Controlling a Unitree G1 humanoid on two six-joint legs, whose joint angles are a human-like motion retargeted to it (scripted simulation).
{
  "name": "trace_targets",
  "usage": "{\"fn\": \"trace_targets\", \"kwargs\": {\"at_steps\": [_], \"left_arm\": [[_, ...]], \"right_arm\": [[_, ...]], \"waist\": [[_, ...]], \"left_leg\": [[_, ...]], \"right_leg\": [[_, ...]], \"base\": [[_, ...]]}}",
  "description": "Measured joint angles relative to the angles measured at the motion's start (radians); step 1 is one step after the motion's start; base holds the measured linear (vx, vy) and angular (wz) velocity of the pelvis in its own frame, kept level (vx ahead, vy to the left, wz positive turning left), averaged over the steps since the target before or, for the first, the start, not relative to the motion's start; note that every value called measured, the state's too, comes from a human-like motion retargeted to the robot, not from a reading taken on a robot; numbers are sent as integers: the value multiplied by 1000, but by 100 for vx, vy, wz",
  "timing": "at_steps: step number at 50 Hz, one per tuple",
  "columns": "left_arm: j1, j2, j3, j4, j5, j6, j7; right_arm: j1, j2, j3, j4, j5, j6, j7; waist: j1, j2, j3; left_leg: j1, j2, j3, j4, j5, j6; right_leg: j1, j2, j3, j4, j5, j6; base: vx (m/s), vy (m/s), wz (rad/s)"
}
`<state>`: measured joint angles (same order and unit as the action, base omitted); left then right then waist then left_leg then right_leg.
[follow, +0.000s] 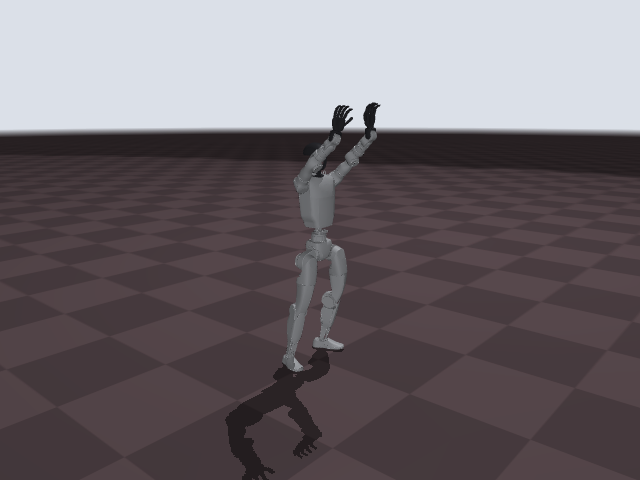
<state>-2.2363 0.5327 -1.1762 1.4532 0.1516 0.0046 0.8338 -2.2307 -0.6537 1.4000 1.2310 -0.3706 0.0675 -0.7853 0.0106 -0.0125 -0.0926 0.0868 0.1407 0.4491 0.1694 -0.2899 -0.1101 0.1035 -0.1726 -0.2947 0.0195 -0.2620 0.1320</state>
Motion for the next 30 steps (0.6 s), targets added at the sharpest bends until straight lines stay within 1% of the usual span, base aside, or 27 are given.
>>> {"fn": "trace_targets", "kwargs": {"at_steps": [2,3,5,7,8,10,12,17,20,23,25,27,28,30], "left_arm": [[-53,-67,-94,113,-53,-24,-61],[-68,-73,-146,111,-53,-29,-39],[-96,-42,-221,33,3,-27,50],[-98,24,-224,-99,102,-19,106],[-96,51,-224,-154,132,-21,108],[-88,85,-223,-226,151,-31,92],[-75,112,-213,-276,142,-36,78],[-12,203,-118,-432,160,-45,77],[59,288,-32,-598,150,-58,66],[191,412,119,-847,127,-72,-13],[340,515,283,-1056,140,-70,-85],[549,593,497,-1253,186,-69,-106],[671,615,614,-1342,220,-70,-88],[935,618,846,-1495,301,-69,-7]], "right_arm": [[-45,49,0,158,22,10,16],[-64,48,0,177,20,16,3],[-100,22,0,135,3,20,-36],[-113,-22,0,32,-26,3,-21],[-116,-40,0,-11,-29,-11,6],[-121,-65,0,-68,-14,-35,53],[-124,-84,0,-101,10,-46,67],[-108,-158,-1,-228,25,-67,14],[-65,-233,-42,-378,6,-67,-28],[56,-332,-186,-601,-25,-64,-39],[192,-412,-335,-793,-55,-71,-25],[374,-495,-513,-993,-101,-89,-10],[478,-537,-607,-1091,-131,-99,-7],[710,-609,-805,-1270,-204,-117,-12]], "waist": [[-10,-13,-6],[-19,-19,-8],[-40,-25,-11],[-59,-23,-21],[-67,-24,-25],[-75,-25,-28],[-70,-23,-23],[-28,-4,-5],[-10,6,6],[-13,5,16],[-19,4,27],[-19,2,45],[-15,2,55],[-5,8,75]], "left_leg": [[-14,-2,-11,1,5,-4],[-20,-3,-17,1,7,-5],[-30,-4,-30,1,7,-8],[-34,-3,-39,0,4,-14],[-34,-3,-42,-2,2,-17],[-31,-3,-43,-5,0,-19],[-25,-2,-40,-5,-2,-17],[-5,1,-20,7,-8,-3],[7,3,-6,14,-11,0],[20,5,5,19,-15,0],[30,7,11,24,-19,-1],[40,9,16,29,-24,1],[44,9,18,32,-26,1],[49,9,19,37,-30,3]], "right_leg": [[-4,-2,-14,-4,4,10],[-5,-2,-22,-6,5,13],[-5,-3,-35,-9,6,14],[-2,-1,-45,-13,2,12],[0,0,-47,-15,0,10],[4,1,-48,-17,-3,8],[7,1,-44,-17,-4,7],[15,0,-23,-7,-6,-3],[19,0,-7,-1,-9,-10],[24,1,8,4,-13,-21],[29,2,18,8,-18,-30],[35,2,27,12,-23,-35],[38,2,30,14,-25,-35],[42,1,34,16,-28,-31]], "base": [[0,0,30],[1,0,34],[3,0,33],[4,0,23],[0,0,0],[0,0,0],[0,0,0],[2,0,-17],[2,0,-24],[2,0,-22],[1,-1,-21],[0,0,-10],[0,0,0],[0,0,0]]}}
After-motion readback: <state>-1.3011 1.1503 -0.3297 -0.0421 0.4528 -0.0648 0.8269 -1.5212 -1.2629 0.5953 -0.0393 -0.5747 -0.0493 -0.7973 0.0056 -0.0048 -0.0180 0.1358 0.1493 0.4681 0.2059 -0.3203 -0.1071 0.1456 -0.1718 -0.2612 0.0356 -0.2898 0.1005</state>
